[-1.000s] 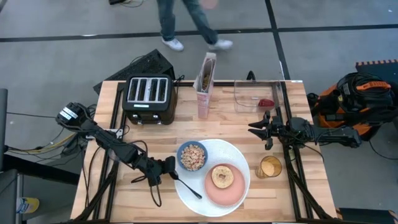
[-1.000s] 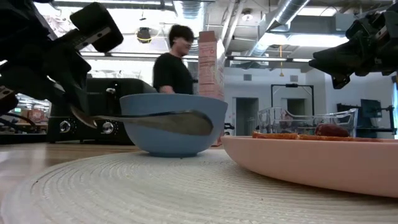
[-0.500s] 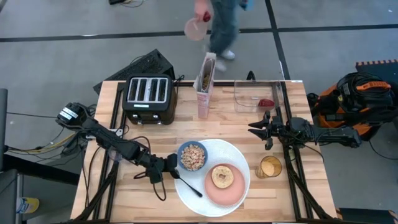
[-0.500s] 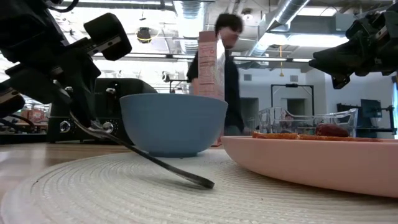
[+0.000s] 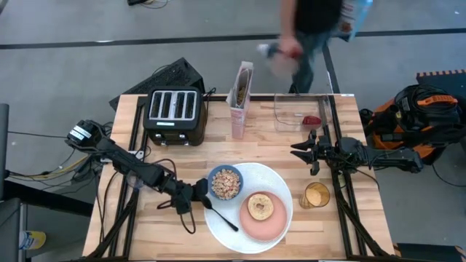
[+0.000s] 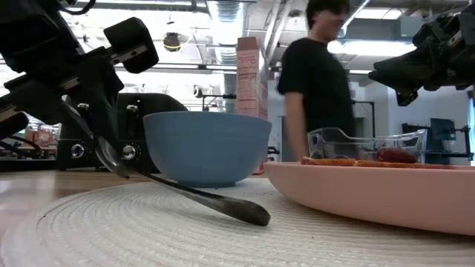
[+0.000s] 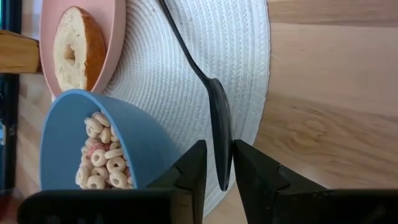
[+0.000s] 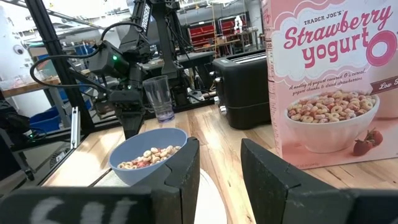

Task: Arrange a breakfast setting
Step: Put the black spoon on the bottom left of the white placemat, then put the red apple from the transparent bin on the pink plate

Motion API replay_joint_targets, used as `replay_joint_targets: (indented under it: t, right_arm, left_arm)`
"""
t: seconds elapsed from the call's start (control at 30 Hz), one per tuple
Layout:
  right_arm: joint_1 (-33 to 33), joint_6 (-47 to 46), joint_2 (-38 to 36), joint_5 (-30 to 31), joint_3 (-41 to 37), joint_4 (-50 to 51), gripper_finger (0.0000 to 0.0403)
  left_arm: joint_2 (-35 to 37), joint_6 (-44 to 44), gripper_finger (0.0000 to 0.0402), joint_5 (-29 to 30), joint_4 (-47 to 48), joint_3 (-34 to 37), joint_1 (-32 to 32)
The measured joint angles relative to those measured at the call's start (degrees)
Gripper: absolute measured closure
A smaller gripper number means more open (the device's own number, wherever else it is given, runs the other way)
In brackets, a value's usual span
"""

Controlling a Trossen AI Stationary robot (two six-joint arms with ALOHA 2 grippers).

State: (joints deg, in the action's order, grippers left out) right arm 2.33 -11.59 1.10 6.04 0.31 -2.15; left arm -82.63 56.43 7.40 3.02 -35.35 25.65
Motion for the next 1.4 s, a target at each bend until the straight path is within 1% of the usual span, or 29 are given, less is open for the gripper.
replay_joint_targets:
  t: [0.13,0.43,0.57,0.67,0.83,1.07,1.3,1.37,1.4]
  right_arm:
    - [0.0,0.0,0.0,0.0,0.0,0.0,0.0264]
    - [0.0,0.0,0.0,0.0,0.0,0.0,0.0264]
    - [0.0,0.0,0.0,0.0,0.0,0.0,0.0264]
    - [0.0,0.0,0.0,0.0,0.0,0.0,0.0264]
    - [0.0,0.0,0.0,0.0,0.0,0.0,0.0264]
    - [0.0,0.0,0.0,0.0,0.0,0.0,0.0264]
    - [0.0,0.0,0.0,0.0,0.0,0.0,0.0264]
    - [0.0,0.0,0.0,0.0,0.0,0.0,0.0264]
    - [0.0,0.0,0.0,0.0,0.0,0.0,0.0264]
  left_arm:
    - [0.0,-0.7,0.0320,-0.9,0.0,0.0,-0.2]
    - [0.0,-5.5,0.0290,-1.1,0.0,0.0,-0.2]
    - [0.0,-9.9,0.0282,-0.4,0.2,-0.2,1.3]
    - [0.0,-13.8,0.0281,1.4,0.2,-1.4,3.5]
    - [0.5,-16.5,0.0280,3.3,0.1,-5.5,6.9]
    - [2.4,-17.9,0.0280,2.9,1.2,-12.2,9.6]
    - [6.6,-27.2,0.0280,3.0,5.6,-20.0,10.4]
    - [8.6,-28.0,0.0281,3.1,7.0,-22.0,10.3]
    - [9.7,-26.8,0.0281,3.0,8.1,-22.8,10.3]
